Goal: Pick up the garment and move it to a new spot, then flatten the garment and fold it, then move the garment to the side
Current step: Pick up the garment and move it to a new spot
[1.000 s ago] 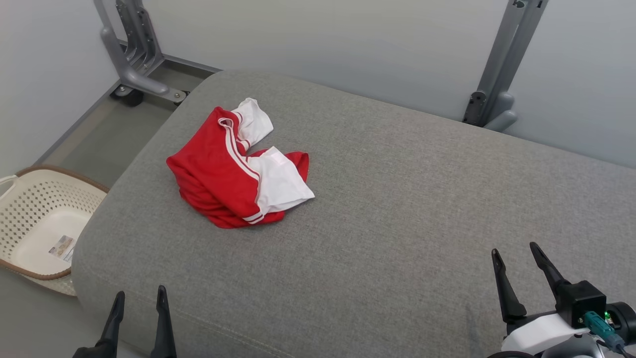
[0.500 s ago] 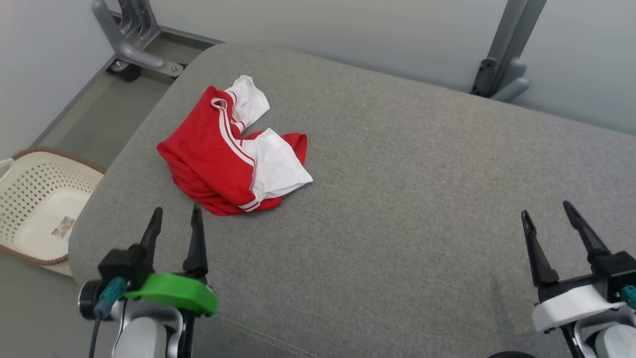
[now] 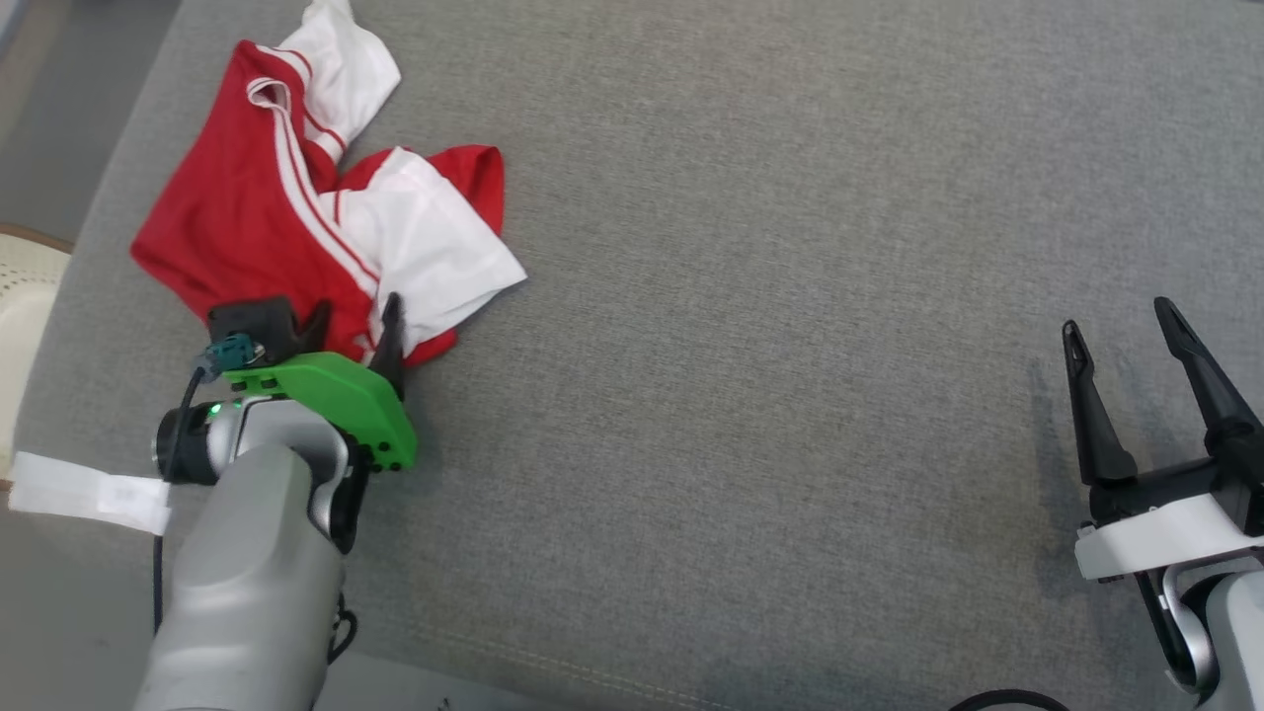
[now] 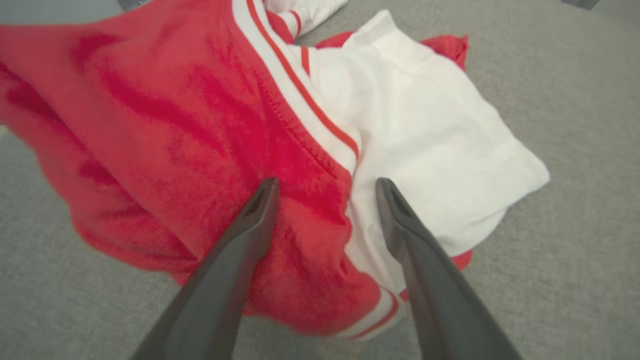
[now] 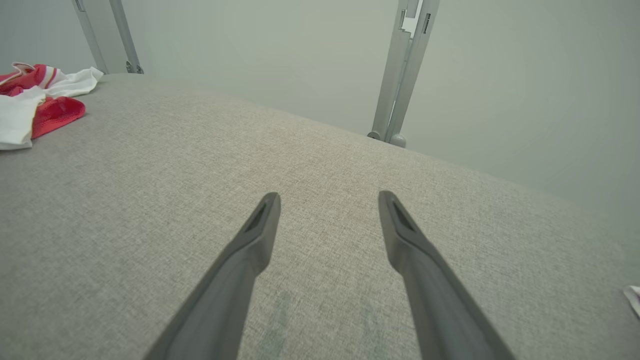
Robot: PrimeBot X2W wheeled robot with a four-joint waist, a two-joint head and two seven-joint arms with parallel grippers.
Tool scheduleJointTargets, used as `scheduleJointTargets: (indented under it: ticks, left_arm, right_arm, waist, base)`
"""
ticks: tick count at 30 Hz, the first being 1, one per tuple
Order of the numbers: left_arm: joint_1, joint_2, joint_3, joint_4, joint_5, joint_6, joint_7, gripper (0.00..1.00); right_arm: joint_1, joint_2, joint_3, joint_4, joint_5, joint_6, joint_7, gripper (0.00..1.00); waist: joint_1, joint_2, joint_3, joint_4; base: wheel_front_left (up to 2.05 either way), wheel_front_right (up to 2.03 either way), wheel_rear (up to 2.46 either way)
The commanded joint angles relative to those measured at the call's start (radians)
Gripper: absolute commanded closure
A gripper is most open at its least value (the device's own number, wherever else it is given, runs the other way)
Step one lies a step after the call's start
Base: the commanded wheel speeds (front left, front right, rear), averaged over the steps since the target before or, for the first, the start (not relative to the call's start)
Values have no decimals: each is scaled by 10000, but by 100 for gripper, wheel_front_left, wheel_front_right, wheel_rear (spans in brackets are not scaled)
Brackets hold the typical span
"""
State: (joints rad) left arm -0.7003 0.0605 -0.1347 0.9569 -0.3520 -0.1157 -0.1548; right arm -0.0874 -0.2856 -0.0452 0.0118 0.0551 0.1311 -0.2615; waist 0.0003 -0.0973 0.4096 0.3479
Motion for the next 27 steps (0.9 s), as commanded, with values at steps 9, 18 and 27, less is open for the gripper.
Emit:
scheduleJointTargets:
  ticks: [9, 18, 27]
  left_arm:
    - [-577, 555, 107, 2062, -3, 595, -4, 100]
    - [-1031, 479, -43, 1458, 6, 289, -882, 100]
    - [-1087, 172, -842, -587, 22, -53, -592, 100]
  right_arm:
    - [-38, 450, 39, -9, 135, -8, -14, 0]
    - [328, 1011, 72, 300, 218, -8, -14, 0]
    - [556, 1724, 360, 614, 316, -8, -14, 0]
  waist:
    - [-3, -2, 660, -1368]
    - [-3, -2, -327, -1389]
    - [-3, -2, -1554, -2263]
  base:
    - [0, 0, 0]
    - [0, 0, 0]
    - [0, 0, 0]
